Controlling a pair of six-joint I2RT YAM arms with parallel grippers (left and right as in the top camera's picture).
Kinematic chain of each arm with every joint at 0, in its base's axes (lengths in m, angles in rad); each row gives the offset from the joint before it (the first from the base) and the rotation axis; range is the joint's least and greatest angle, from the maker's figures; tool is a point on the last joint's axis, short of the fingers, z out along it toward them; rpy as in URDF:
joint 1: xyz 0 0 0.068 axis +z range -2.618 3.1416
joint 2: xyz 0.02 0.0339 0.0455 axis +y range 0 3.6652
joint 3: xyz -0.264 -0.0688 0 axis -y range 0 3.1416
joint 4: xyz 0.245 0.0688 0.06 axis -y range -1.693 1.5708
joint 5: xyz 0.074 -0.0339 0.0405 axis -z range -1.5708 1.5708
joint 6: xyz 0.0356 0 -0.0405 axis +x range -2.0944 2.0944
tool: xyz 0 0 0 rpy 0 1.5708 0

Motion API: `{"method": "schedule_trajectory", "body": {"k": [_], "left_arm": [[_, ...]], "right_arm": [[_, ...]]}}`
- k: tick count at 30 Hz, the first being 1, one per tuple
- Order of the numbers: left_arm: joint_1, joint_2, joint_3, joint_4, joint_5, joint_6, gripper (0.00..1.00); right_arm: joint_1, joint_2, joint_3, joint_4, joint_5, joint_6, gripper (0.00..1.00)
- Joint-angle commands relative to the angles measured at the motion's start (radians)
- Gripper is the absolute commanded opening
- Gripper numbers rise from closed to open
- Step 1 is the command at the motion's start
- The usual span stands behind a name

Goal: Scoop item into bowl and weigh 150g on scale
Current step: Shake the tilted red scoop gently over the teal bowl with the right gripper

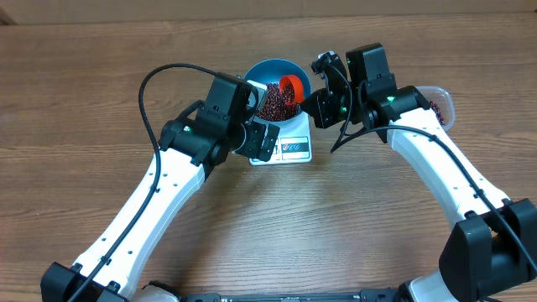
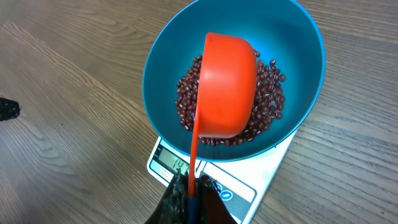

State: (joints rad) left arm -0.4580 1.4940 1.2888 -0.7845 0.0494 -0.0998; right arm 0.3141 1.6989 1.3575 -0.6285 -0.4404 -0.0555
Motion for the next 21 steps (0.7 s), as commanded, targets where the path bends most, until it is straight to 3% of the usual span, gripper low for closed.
{"method": "schedule_trajectory", "body": {"k": [1, 4, 9, 21], "left_arm": [[-0.001, -0.01, -0.003, 0.003, 0.01, 0.018, 0.99], [-0.001, -0.01, -0.003, 0.003, 0.01, 0.018, 1.0], [-0.001, -0.01, -0.003, 0.003, 0.01, 0.018, 1.0], [-0.001, -0.01, -0.003, 0.003, 0.01, 0.018, 0.99]], "right_arm": [[-0.004, -0.029, 0.031, 0.005, -0.017, -0.002, 0.04], [-0.004, -0.029, 0.031, -0.009, -0.12, -0.114, 0.04], [-0.004, -0.029, 0.031, 0.018, 0.006, 0.013, 0.04], [-0.006, -0.029, 0.031, 0.018, -0.016, -0.003, 0.03]]}}
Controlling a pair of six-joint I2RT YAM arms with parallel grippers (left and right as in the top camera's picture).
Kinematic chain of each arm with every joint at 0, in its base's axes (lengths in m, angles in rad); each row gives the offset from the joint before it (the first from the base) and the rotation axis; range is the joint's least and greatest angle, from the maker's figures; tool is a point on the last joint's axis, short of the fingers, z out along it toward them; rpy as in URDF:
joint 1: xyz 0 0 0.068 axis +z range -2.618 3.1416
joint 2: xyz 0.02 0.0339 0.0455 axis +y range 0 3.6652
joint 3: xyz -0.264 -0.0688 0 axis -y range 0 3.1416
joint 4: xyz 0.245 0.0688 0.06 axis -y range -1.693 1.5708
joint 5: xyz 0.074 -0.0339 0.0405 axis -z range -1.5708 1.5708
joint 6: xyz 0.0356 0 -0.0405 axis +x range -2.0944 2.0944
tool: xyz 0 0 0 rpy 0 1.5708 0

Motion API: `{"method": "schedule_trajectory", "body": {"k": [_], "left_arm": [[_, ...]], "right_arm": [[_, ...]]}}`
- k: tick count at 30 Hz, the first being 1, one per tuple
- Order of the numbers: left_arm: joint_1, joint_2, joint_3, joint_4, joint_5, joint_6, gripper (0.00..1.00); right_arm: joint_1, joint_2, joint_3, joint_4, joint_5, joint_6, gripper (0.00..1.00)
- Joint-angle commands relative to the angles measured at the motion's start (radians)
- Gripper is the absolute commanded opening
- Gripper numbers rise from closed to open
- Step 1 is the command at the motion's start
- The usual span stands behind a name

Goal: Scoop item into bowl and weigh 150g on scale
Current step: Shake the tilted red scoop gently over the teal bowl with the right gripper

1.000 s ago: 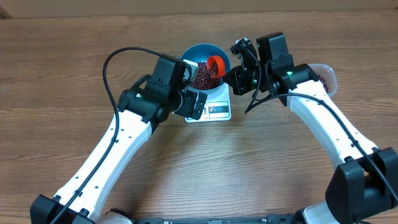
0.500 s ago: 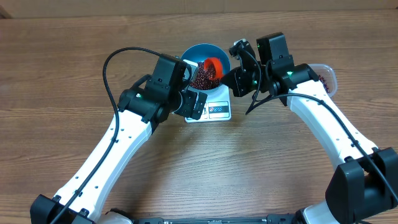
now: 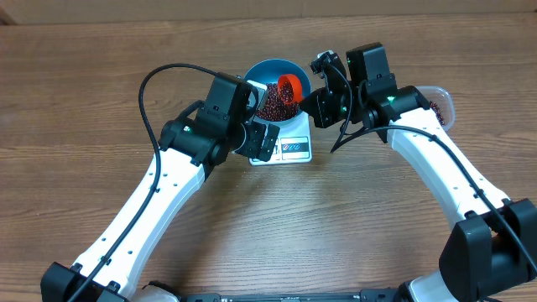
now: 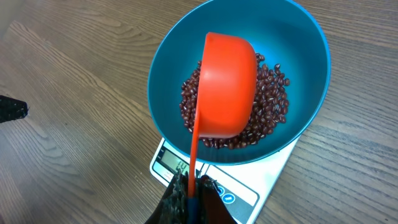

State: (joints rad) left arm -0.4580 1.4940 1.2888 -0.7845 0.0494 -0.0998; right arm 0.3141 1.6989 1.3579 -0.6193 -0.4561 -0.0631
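Observation:
A blue bowl (image 4: 305, 68) holding dark red beans (image 4: 270, 109) stands on a white scale (image 4: 261, 180); the scale's display (image 4: 174, 163) is partly covered by the scoop handle. My right gripper (image 4: 191, 186) is shut on the handle of an orange scoop (image 4: 227, 84), which hangs overturned above the beans, its underside facing the camera. In the overhead view the scoop (image 3: 291, 85) sits over the bowl (image 3: 270, 69). My left gripper (image 3: 267, 141) hovers at the scale's left front corner, next to the bowl; its jaws do not show clearly.
A clear container (image 3: 440, 101) with more beans stands at the right, partly behind my right arm. Wooden table top (image 3: 84, 101) all round. A black tip of the left gripper (image 4: 11, 110) shows at the right wrist view's left edge.
The right wrist camera has shifted slightly, so the bowl and scale sit a touch further right in view. The scoop stays overturned over the beans. The left arm has not moved.

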Motion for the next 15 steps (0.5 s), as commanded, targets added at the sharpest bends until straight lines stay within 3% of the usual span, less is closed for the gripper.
{"method": "schedule_trajectory", "body": {"k": [1, 4, 9, 15], "left_arm": [[-0.001, -0.01, -0.003, 0.003, 0.01, 0.018, 0.99], [-0.001, -0.01, -0.003, 0.003, 0.01, 0.018, 1.0], [-0.001, -0.01, -0.003, 0.003, 0.01, 0.018, 1.0], [-0.001, -0.01, -0.003, 0.003, 0.01, 0.018, 1.0]], "right_arm": [[-0.006, -0.029, 0.03, 0.008, -0.007, 0.006, 0.03], [-0.006, -0.029, 0.03, -0.023, -0.126, -0.15, 0.04], [-0.006, -0.029, 0.03, -0.007, -0.014, -0.034, 0.04], [-0.006, -0.029, 0.03, -0.007, -0.013, -0.034, 0.03]]}}
